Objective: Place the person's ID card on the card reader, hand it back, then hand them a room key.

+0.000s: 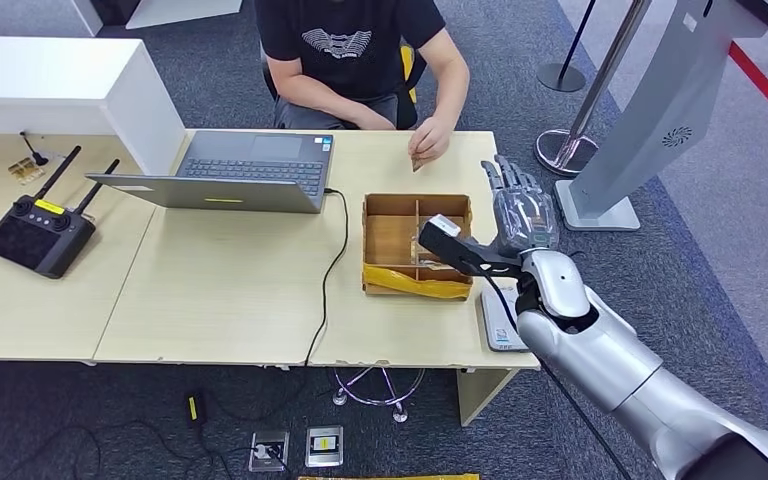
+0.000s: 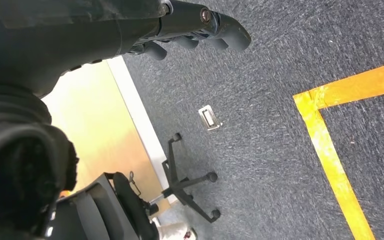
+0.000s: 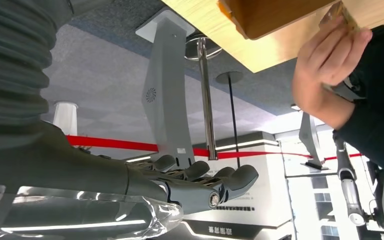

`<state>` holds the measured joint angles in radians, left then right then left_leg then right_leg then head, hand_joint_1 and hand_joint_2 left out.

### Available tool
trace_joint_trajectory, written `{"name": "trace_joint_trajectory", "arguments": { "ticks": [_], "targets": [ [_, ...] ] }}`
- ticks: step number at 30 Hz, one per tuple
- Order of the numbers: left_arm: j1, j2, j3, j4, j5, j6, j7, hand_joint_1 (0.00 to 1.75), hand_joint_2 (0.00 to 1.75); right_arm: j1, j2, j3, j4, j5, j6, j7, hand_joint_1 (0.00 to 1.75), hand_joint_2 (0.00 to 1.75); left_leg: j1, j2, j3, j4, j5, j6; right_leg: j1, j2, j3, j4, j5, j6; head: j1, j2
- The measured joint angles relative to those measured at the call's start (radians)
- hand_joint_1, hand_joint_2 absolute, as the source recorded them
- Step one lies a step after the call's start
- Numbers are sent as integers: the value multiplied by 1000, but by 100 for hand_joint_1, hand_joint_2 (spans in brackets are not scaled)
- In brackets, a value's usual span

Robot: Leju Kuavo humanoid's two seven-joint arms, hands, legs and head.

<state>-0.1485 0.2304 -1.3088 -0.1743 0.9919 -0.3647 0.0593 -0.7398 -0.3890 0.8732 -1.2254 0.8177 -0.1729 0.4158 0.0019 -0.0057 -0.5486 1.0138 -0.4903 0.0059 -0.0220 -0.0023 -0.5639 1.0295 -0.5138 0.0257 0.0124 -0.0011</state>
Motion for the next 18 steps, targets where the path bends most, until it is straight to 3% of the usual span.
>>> {"name": "trace_joint_trajectory", "arguments": {
  "ticks": [8, 18],
  "targets": [
    [1, 1, 0, 0, 2, 0, 5, 0, 0, 70, -64, -22, -154, -11, 47, 40, 0, 175, 0, 0, 0, 0, 0, 0, 0, 0, 0, 0, 0, 0, 0, 0],
    [1, 3, 0, 0, -8, 0, 5, 0, 0, 149, -78, -27, -213, -57, 38, 37, 0, 175, 0, 0, 0, 0, 0, 0, 0, 1, 0, 0, 0, 0, 0, 0]
  ]
}}
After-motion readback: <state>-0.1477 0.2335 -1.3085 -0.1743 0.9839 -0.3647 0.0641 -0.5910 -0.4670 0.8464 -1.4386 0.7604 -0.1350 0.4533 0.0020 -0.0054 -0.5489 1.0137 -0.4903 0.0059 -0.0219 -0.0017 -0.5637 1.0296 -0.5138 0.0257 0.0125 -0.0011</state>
